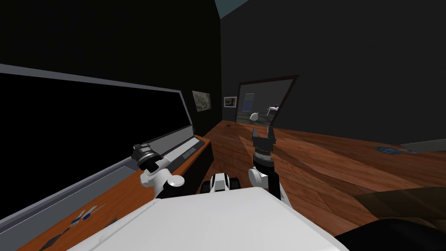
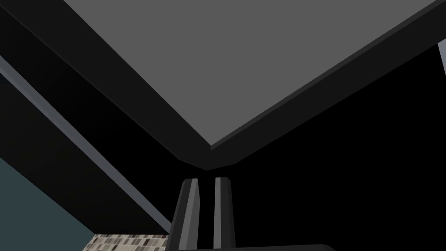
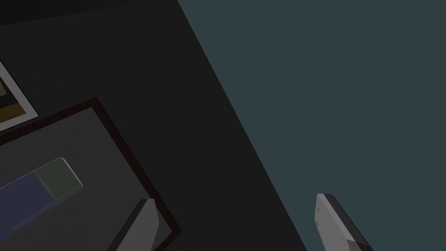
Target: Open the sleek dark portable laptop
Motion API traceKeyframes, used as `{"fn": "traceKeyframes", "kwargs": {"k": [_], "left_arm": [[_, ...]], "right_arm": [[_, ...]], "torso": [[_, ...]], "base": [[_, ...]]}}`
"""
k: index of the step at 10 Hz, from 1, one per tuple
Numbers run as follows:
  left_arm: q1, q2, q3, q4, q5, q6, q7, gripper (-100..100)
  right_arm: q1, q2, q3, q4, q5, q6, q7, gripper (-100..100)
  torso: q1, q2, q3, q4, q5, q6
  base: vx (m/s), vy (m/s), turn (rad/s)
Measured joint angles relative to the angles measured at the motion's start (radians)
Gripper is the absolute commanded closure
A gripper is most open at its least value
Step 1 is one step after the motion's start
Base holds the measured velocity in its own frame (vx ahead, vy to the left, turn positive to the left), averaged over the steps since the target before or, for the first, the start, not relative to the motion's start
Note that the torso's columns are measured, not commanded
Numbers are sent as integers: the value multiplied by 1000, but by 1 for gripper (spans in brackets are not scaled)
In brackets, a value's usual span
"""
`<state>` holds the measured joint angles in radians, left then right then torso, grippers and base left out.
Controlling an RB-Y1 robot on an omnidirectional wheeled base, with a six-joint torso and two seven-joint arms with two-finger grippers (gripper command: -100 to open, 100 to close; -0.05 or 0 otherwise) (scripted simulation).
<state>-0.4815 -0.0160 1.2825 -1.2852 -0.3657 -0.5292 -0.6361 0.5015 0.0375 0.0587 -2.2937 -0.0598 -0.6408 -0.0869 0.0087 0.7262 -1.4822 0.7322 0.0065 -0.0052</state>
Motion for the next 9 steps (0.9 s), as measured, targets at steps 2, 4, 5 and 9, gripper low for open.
{"fn": "traceKeyframes", "kwargs": {"k": [2, 4, 5, 9], "left_arm": [[26, 12, -27, 23, 19, -60, 12, 100], [68, 36, -83, 68, 56, -125, 35, 100], [76, 38, -92, 74, 61, -154, 39, 100], [148, 79, -185, 159, 124, -282, 75, 100]], "right_arm": [[0, 0, 0, 0, 0, 0, 0, 0], [0, 0, 0, 0, 0, 0, 0, 0], [0, 0, 0, 0, 0, 0, 0, 0], [0, 0, 0, 0, 0, 0, 0, 0]], "torso": [[1, 5, 2, 2, 0, 11], [2, 3, 2, 0, 2, 7], [0, 5, 3, 0, 2, 10], [2, 1, 1, -2, 3, 6]], "base": [[108, 4, 137], [117, -20, 123], [139, -38, 295], [111, -33, 175]]}}
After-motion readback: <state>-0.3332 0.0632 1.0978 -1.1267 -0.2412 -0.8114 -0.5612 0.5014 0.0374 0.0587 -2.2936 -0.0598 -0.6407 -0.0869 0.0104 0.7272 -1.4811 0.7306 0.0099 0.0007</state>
